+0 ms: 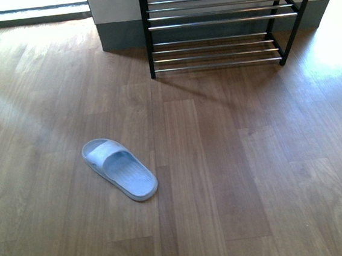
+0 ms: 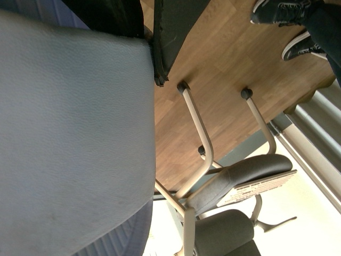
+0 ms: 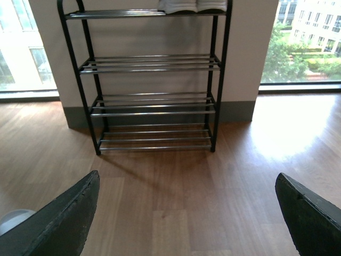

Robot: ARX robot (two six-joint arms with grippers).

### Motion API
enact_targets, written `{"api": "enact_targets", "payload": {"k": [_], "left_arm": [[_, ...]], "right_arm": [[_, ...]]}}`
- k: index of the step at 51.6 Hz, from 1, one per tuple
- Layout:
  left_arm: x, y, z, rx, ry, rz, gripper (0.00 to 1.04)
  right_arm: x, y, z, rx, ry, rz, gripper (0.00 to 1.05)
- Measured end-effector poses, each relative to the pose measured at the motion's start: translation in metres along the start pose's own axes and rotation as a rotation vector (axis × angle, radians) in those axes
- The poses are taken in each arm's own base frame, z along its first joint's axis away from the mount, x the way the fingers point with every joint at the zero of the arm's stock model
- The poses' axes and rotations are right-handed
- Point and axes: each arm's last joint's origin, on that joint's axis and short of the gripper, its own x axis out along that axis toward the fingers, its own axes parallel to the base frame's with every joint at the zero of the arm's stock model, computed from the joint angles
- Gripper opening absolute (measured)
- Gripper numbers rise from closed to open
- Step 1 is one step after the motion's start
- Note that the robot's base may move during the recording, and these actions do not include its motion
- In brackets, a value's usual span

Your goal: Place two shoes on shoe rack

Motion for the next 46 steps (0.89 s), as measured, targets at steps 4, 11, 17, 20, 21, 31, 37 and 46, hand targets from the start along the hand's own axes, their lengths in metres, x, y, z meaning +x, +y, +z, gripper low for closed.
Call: {"api": "enact_targets", "payload": {"k": [4,11,17,20,21,31,37,46], "left_arm": [[0.0,0.0,0.0,0.0,0.0,-0.001,0.02],[0.0,0.0,0.0,-0.001,-0.001,0.0,0.02],[0.0,0.0,0.0,0.001,0.0,0.0,0.02],[0.0,0.0,0.0,0.001,-0.001,0.0,0.02],[0.0,0.0,0.0,0.002,0.0,0.001,0.02],[0.0,0.0,0.0,0.002,0.0,0.002,0.02],[0.0,0.0,0.0,0.002,0.0,0.002,0.02],[0.0,0.0,0.0,0.002,0.0,0.001,0.02]], "right_arm": [[0.0,0.0,0.0,0.0,0.0,0.0,0.96],[0.0,0.0,0.0,0.0,0.0,0.002,0.96],[0.0,0.0,0.0,0.0,0.0,0.003,0.96],[0.0,0.0,0.0,0.0,0.0,0.002,0.96],[0.0,0.0,0.0,0.0,0.0,0.003,0.96],[0.002,0.001,0.0,-0.059,0.004,0.16,0.96],[0.025,0.002,0.001,-0.105,0.005,0.149,0.96],[0.08,0.016,-0.02,-0.159,0.116,0.101,0.96]]}}
